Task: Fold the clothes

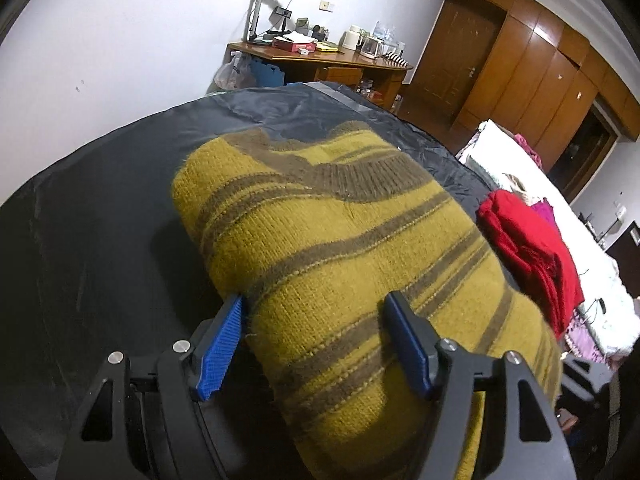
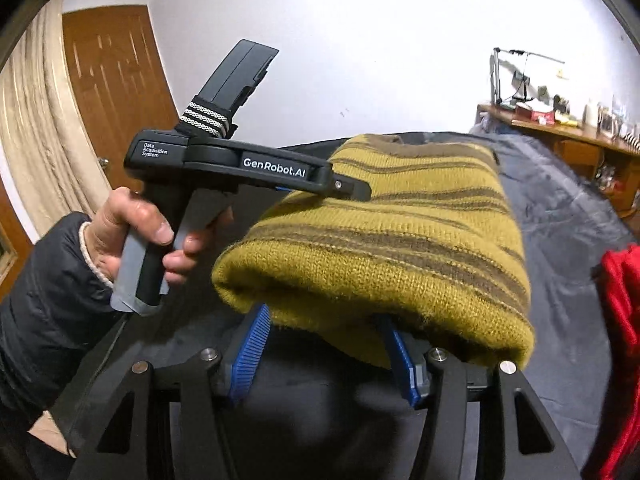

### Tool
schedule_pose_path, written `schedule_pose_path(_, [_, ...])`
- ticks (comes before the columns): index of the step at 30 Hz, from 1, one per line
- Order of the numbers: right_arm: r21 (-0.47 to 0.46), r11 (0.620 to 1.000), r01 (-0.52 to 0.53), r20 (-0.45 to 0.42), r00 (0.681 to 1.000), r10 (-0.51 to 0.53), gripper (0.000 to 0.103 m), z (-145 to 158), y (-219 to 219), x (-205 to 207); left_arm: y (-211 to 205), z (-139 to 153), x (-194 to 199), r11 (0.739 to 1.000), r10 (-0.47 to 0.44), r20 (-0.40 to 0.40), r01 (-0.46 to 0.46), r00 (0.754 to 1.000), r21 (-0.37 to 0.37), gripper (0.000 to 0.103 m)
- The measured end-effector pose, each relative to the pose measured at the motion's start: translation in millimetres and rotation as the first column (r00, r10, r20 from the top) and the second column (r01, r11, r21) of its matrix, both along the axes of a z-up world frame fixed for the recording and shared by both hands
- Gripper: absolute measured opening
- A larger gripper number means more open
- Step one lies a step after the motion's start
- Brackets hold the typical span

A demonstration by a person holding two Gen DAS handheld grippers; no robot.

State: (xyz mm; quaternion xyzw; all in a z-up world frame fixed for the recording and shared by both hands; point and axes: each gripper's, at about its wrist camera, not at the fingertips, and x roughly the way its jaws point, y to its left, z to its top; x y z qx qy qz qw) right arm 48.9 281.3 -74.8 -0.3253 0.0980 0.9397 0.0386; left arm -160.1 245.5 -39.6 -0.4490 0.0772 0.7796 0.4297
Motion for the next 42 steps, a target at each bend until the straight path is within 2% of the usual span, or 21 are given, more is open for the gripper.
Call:
schedule_pose_path(4, [0.08,0.997,0.006,0.04,0.999,-0.009,0.059,-4,-10,-2,-6,-7,-2,1.0,0.001,0.013,-0.002,1.0,0.012,0.081])
schedule_pose_path(8, [0.073,0.996,0.044,0.15,0.987,-0.055,0.059,-26,4,-18,-10,-12,-3,1.0,0.002,0.019,-0.002,1.0,0.022,0.085])
schedule_pose_path(10, [0.023,0.997,0.072,0.096,0.993,-0.074,0.059,-19,15,-8,-9,-10,0,1.0,-0.003,-0.005,0.003,1.0,0.013,0.085])
schedule_pose_path(12, [0.02,0.998,0.067,0.046,0.997,-0.068,0.059,-5,16,6,-8,-9,3,1.0,-0.01,-0.031,0.01,0.999,0.003,0.085])
schedule_pose_path(18, [0.036,0.997,0.062,-0.134,0.989,-0.056,0.059,43,8,34,-12,-12,-1,0.999,-0.013,-0.009,0.013,1.0,0.03,0.085])
schedule_pose_path(20, [0.058,0.995,0.075,-0.192,0.979,-0.063,0.059,54,9,22,-12,-12,0,1.0,-0.01,-0.014,0.01,1.0,0.029,0.085])
schedule_pose_path(22, [0.074,0.995,0.064,-0.203,0.978,-0.048,0.059,57,4,3,-11,-12,0,1.0,-0.012,-0.017,0.012,1.0,0.029,0.085])
schedule_pose_path(27, [0.105,0.994,0.019,-0.095,0.995,-0.009,0.059,36,-13,-36,-12,-14,-2,0.999,-0.018,-0.01,0.019,1.0,0.039,0.085])
schedule_pose_path(33, [0.128,0.992,-0.024,0.037,0.999,0.019,0.061,6,-28,-69,-24,-7,-8,0.998,0.009,0.002,-0.009,1.0,0.063,0.085])
schedule_pose_path(37, [0.15,0.988,-0.033,0.048,0.999,0.026,0.062,2,-34,-73,-32,7,-9,0.995,0.046,-0.024,-0.044,0.999,0.086,0.085])
schedule_pose_path(42, [0.171,0.984,-0.044,0.049,0.998,0.036,0.062,0,-38,-74,-36,27,-14,0.983,0.048,-0.008,-0.045,0.999,0.177,0.085])
